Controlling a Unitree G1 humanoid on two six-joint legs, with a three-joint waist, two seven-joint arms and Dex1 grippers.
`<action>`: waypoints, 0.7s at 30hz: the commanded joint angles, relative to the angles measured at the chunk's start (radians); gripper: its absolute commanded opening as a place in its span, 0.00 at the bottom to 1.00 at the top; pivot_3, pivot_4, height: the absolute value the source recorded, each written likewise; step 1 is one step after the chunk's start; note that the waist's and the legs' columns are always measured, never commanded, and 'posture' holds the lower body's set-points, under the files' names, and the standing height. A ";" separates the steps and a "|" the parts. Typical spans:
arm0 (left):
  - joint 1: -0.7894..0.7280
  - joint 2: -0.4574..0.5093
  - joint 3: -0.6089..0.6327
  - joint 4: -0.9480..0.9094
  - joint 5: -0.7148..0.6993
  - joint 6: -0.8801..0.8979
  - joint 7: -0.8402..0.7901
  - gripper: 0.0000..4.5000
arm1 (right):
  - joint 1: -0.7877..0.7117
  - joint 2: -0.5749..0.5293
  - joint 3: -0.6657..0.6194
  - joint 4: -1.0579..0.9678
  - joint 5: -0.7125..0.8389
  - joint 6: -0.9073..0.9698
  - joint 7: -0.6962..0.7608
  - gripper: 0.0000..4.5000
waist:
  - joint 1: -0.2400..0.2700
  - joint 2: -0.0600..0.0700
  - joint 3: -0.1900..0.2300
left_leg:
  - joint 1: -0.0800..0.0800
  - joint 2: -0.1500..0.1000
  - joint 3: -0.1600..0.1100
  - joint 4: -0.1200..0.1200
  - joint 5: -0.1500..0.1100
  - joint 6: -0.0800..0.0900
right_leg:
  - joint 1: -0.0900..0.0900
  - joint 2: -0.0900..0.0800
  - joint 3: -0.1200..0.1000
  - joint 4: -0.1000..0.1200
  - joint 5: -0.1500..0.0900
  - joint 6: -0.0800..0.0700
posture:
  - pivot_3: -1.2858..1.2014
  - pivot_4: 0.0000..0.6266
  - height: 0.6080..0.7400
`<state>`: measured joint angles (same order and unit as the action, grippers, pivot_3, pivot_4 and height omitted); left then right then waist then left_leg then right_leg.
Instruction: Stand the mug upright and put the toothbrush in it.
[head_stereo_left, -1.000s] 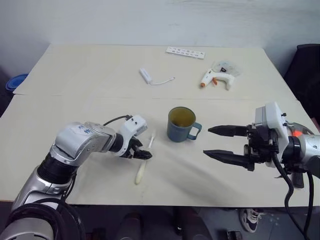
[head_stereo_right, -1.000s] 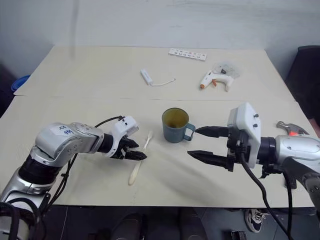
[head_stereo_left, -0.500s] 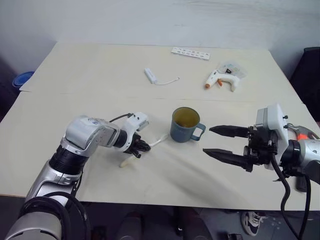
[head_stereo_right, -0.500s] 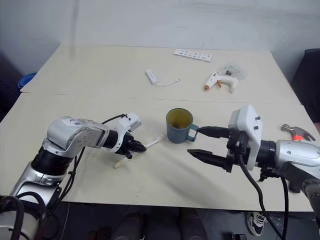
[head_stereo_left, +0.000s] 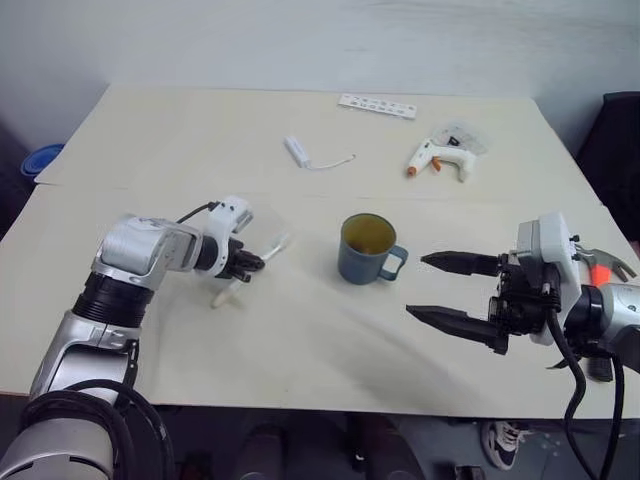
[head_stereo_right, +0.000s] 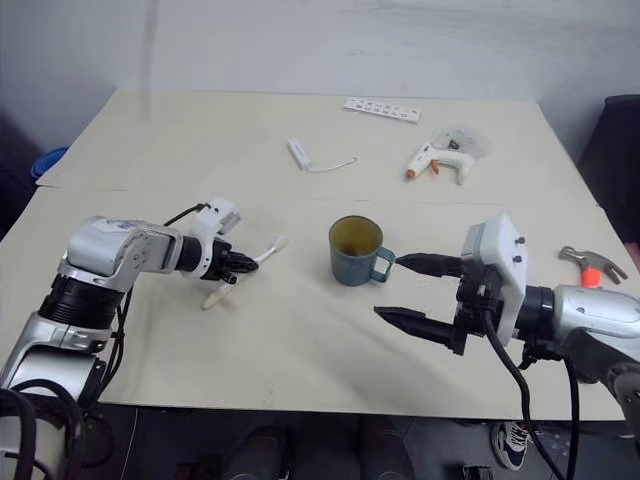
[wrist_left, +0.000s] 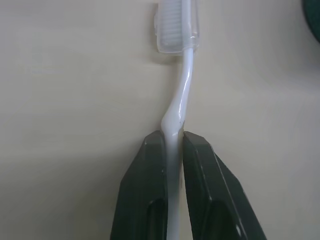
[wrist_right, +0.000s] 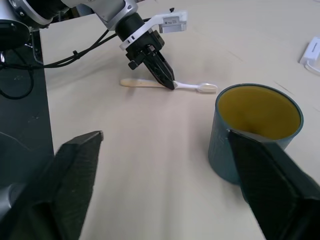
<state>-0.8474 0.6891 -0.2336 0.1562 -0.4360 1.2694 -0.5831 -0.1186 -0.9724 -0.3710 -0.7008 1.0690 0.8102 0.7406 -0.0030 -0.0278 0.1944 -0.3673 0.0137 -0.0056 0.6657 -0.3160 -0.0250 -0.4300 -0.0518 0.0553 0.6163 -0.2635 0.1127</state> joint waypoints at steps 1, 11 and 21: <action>-0.010 -0.017 0.067 -0.015 0.039 -0.082 0.028 0.04 | -0.026 -0.016 -0.021 0.011 -0.024 -0.023 0.000 1.00 | 0.001 0.000 0.000 | 0.000 0.000 0.000 0.000 0.000 0.000 | 0.000 0.000 0.000 0.000 0.000 0.000 | 0.52 0.24 1.00; -0.201 -0.372 0.497 -0.026 -0.190 -0.377 0.115 0.04 | -0.029 -0.016 -0.053 0.045 -0.016 -0.008 0.000 1.00 | 0.017 -0.002 0.001 | -0.004 -0.003 -0.001 0.001 0.000 0.000 | 0.000 -0.005 -0.005 -0.005 0.002 0.003 | 0.52 0.24 1.00; -0.201 -0.635 0.397 0.009 -0.217 -0.557 0.029 0.04 | -0.007 -0.018 -0.096 0.031 -0.003 0.010 -0.026 1.00 | 0.027 -0.002 0.001 | -0.003 -0.005 0.003 0.001 0.000 0.000 | 0.000 -0.006 -0.001 -0.007 0.003 0.006 | 0.52 0.24 1.00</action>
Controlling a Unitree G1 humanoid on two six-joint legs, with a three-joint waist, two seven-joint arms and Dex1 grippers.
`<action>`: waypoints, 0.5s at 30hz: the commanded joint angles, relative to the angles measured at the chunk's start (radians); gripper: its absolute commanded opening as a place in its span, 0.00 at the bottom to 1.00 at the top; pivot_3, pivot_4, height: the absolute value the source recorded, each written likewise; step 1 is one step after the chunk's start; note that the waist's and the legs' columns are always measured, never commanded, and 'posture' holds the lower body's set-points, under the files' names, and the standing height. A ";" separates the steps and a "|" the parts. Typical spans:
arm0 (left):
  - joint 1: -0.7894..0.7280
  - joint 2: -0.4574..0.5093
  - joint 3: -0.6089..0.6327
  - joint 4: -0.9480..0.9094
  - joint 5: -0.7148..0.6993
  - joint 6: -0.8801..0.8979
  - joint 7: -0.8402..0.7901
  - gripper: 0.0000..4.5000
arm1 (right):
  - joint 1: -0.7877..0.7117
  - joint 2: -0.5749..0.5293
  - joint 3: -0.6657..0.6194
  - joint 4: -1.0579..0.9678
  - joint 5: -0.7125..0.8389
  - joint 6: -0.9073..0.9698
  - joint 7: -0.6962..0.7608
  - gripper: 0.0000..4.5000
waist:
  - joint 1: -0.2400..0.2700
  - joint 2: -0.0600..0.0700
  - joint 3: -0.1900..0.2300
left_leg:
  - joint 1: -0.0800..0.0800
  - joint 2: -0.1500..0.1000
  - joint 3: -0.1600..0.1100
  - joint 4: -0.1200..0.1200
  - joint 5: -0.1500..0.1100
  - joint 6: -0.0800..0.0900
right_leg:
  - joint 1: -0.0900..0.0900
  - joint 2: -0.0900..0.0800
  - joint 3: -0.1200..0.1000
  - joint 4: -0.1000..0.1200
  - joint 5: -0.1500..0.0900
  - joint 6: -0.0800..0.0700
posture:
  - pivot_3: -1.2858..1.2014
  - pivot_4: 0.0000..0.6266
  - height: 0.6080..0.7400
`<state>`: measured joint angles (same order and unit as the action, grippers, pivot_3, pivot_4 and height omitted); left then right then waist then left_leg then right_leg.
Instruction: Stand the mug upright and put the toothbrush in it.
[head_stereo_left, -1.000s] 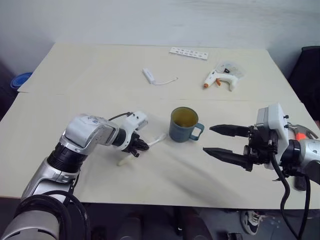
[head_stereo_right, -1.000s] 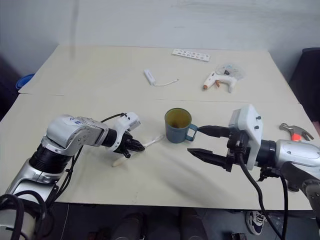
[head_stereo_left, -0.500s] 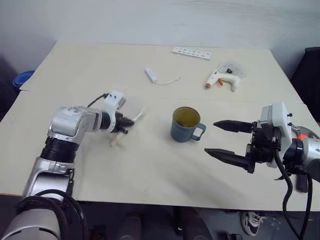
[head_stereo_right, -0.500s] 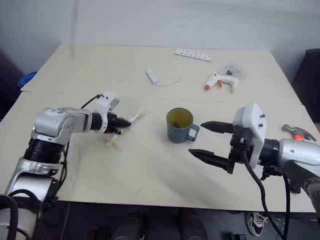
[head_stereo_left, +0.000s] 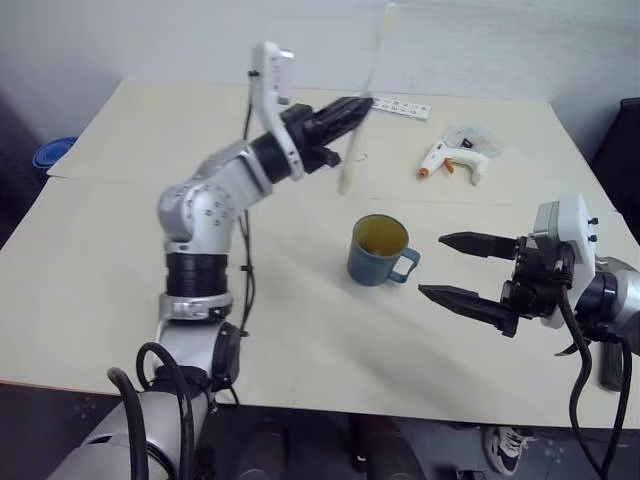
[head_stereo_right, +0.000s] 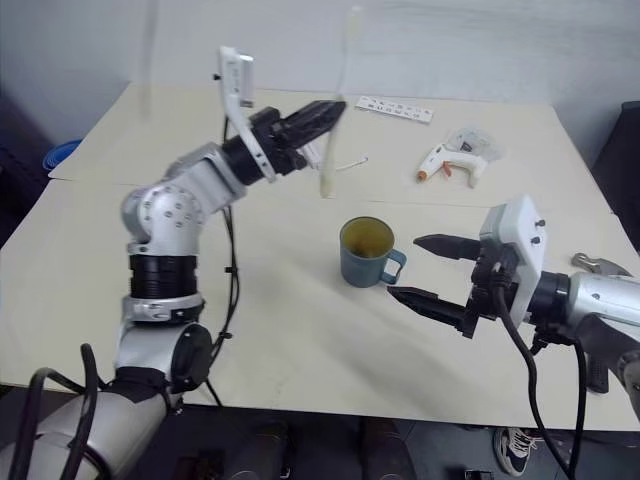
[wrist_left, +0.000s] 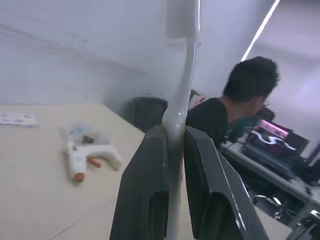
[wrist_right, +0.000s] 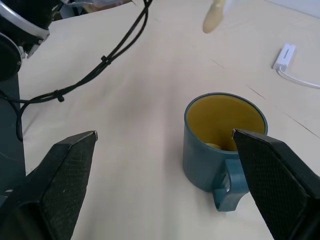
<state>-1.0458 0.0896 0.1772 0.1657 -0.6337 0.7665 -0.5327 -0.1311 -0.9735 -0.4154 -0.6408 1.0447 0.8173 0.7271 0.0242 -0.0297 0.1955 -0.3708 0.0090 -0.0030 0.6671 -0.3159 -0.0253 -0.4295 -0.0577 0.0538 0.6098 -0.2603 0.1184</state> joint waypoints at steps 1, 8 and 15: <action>0.004 -0.051 -0.034 0.011 -0.001 -0.077 -0.031 0.04 | 0.011 -0.016 -0.056 -0.034 0.023 0.005 -0.018 1.00 | -0.002 0.000 0.000 | 0.000 0.000 0.000 0.000 0.000 0.000 | 0.000 0.000 0.001 0.000 0.000 0.000 | 0.52 0.24 1.00; 0.122 -0.040 -0.182 0.004 0.099 -0.169 -0.114 0.04 | 0.042 -0.019 -0.099 -0.061 0.040 0.019 -0.048 1.00 | -0.005 0.000 0.000 | 0.002 0.001 0.002 0.000 0.000 0.000 | 0.000 0.003 0.004 0.001 0.000 0.000 | 0.52 0.24 1.00; 0.190 -0.052 -0.143 -0.041 0.034 -0.151 -0.122 0.38 | 0.030 -0.018 -0.085 -0.054 0.045 0.019 -0.065 1.00 | -0.001 0.000 0.000 | 0.001 0.001 0.001 0.000 0.000 0.000 | 0.000 0.003 0.004 0.000 0.000 0.000 | 0.52 0.24 1.00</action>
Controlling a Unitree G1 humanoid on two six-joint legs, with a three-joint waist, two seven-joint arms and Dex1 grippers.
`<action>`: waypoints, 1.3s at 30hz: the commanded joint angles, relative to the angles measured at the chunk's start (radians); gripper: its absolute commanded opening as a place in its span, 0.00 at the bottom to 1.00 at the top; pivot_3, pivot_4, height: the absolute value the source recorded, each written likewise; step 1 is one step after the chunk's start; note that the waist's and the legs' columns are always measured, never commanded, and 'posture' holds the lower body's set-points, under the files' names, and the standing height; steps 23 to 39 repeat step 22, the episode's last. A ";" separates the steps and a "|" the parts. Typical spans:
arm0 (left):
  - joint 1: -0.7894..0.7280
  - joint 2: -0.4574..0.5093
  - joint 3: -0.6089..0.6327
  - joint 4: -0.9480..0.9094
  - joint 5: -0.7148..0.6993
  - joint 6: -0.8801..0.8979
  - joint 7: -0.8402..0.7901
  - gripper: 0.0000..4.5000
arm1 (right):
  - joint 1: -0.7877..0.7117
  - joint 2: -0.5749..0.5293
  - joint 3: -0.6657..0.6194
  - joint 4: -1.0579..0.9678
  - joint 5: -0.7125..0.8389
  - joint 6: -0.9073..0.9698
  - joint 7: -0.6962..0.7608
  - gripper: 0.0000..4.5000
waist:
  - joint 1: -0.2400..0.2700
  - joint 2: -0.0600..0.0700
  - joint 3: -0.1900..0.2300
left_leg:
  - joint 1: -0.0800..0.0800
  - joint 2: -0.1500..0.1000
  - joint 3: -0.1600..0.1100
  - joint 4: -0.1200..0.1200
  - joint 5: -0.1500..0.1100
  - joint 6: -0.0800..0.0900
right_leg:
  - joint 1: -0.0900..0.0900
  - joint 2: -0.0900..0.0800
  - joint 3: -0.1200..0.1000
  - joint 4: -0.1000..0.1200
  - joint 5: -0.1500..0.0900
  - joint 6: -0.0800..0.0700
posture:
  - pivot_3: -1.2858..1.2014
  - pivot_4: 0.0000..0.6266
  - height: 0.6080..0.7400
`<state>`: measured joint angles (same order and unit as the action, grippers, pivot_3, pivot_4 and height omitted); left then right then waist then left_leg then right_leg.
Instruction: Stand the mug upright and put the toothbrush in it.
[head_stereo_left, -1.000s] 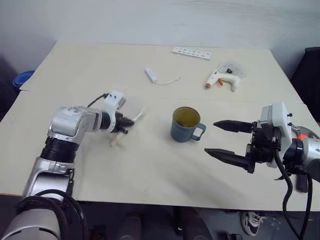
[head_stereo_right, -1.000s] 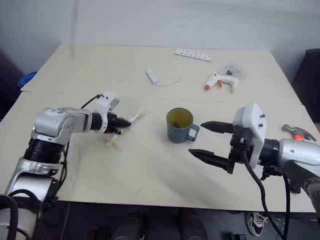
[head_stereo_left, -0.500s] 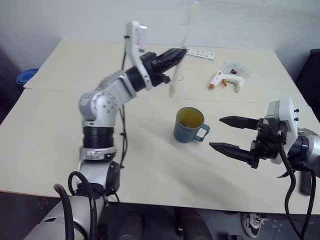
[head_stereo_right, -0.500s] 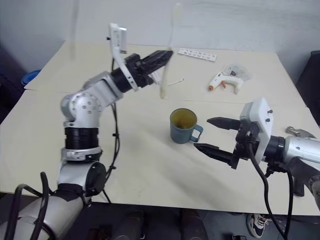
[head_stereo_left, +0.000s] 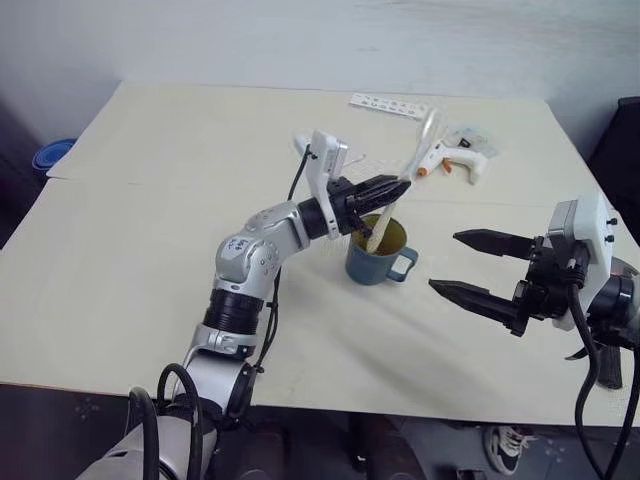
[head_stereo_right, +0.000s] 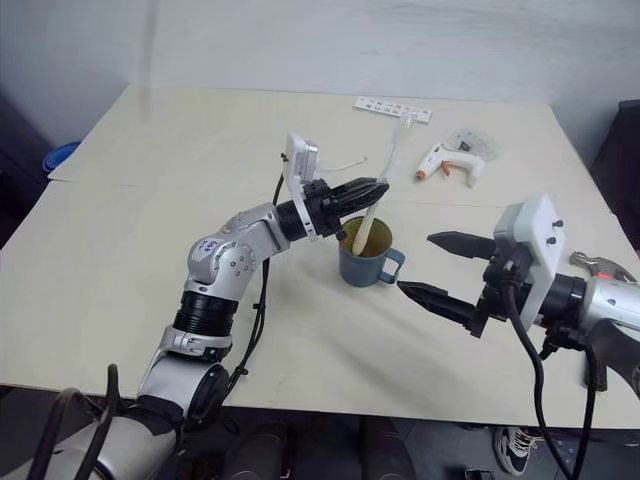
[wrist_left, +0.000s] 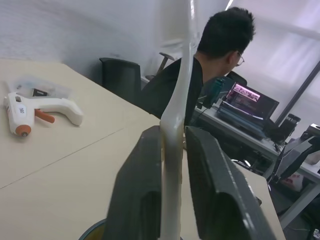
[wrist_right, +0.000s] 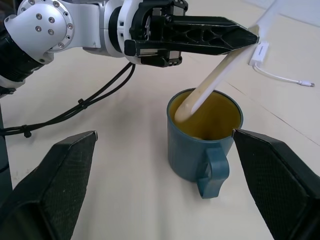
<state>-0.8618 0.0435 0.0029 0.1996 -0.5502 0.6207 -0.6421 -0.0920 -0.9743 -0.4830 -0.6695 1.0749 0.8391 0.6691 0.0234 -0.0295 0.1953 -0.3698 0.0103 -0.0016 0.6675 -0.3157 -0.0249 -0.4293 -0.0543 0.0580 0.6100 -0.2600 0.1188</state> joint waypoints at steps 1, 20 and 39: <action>0.013 -0.003 0.044 -0.092 -0.064 0.002 -0.010 0.45 | -0.013 -0.017 -0.013 -0.023 0.016 -0.002 -0.008 1.00 | -0.002 0.000 0.000 | 0.000 0.000 0.000 0.000 0.000 0.000 | 0.000 0.000 0.000 0.000 0.000 0.000 | 0.52 0.24 1.00; 0.402 1.096 0.174 -0.432 -0.052 -0.026 -0.727 0.97 | -0.013 -0.052 0.042 0.120 -0.130 -0.051 0.153 1.00 | -0.031 0.000 0.000 | 0.002 0.005 0.000 -0.004 -0.001 0.000 | -0.001 0.003 -0.001 -0.001 -0.007 -0.012 | 0.52 0.24 1.00; 0.432 1.104 0.181 -0.435 -0.054 -0.039 -0.724 0.97 | -0.027 -0.044 0.063 0.134 -0.148 -0.059 0.159 1.00 | -0.026 0.000 0.000 | 0.002 0.004 0.000 -0.004 -0.001 0.000 | 0.000 0.002 -0.002 -0.002 -0.007 -0.013 | 0.52 0.24 1.00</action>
